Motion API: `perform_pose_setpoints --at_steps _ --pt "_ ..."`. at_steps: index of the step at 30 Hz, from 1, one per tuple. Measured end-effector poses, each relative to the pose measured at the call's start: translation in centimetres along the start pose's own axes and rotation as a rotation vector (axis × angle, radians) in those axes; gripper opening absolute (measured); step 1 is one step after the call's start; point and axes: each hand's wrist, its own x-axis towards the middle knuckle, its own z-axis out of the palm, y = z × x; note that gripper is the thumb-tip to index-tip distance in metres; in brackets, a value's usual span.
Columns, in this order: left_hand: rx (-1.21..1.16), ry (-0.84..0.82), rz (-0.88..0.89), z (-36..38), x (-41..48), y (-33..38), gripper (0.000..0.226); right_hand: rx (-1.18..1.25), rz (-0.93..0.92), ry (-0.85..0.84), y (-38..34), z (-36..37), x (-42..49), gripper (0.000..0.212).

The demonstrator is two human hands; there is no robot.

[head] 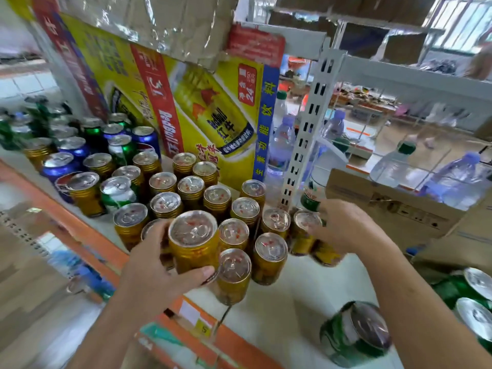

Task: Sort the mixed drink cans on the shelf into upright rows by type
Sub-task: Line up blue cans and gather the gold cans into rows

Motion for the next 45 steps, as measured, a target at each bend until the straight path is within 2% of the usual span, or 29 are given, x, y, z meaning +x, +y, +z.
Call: perform_pose_setpoints --at_steps 3,6,9,12,17,21,25,27,31,37,41,45 --pt "0.045 0.0 -0.093 -0.4 -0.7 -1.9 0.081 -0.092 0.109 -0.142 2.0 2.7 1.8 0.038" --pt "0.081 0.008 -0.161 0.7 -1.0 -3.5 0.068 -0.115 0.191 -0.07 2.4 4.1 2.2 0.054" --pt "0.099 0.008 -0.213 2.0 -0.9 -4.8 0.062 -0.135 0.219 -0.082 2.3 3.6 1.8 0.048" --pt "0.115 0.044 -0.222 2.9 -0.6 -5.2 0.065 -0.145 0.177 -0.115 1.0 2.4 0.0 0.032" --pt "0.278 0.045 -0.232 3.5 -0.2 -5.3 0.071 -0.099 0.114 -0.049 -1.7 3.2 -1.8 0.04" --pt "0.525 0.002 -0.116 3.1 -0.3 -4.4 0.091 -0.055 0.051 -0.029 -2.9 4.6 -1.8 0.047" --pt "0.755 -0.045 0.063 1.6 0.4 -3.9 0.087 -0.035 0.094 -0.039 -3.2 4.5 -2.1 0.05" --pt "0.813 -0.01 0.162 0.9 0.8 -4.2 0.085 -0.051 0.091 0.028 -4.0 4.4 -2.4 0.047" --pt "0.866 0.031 0.289 -0.3 1.8 -3.5 0.068 0.007 -0.053 0.133 -6.9 4.7 -3.5 0.05" --pt "0.91 0.031 0.081 -3.9 3.1 -2.7 0.081 0.014 -0.271 0.076 -11.1 6.4 -2.6 0.062" --pt "0.918 0.084 0.018 -7.5 2.7 -4.0 0.071 0.055 -0.373 0.054 -14.7 7.1 -2.0 0.066" --pt "0.918 0.119 -0.07 -12.1 4.1 -5.9 0.061 0.059 -0.449 0.028 -18.7 7.9 -1.4 0.061"
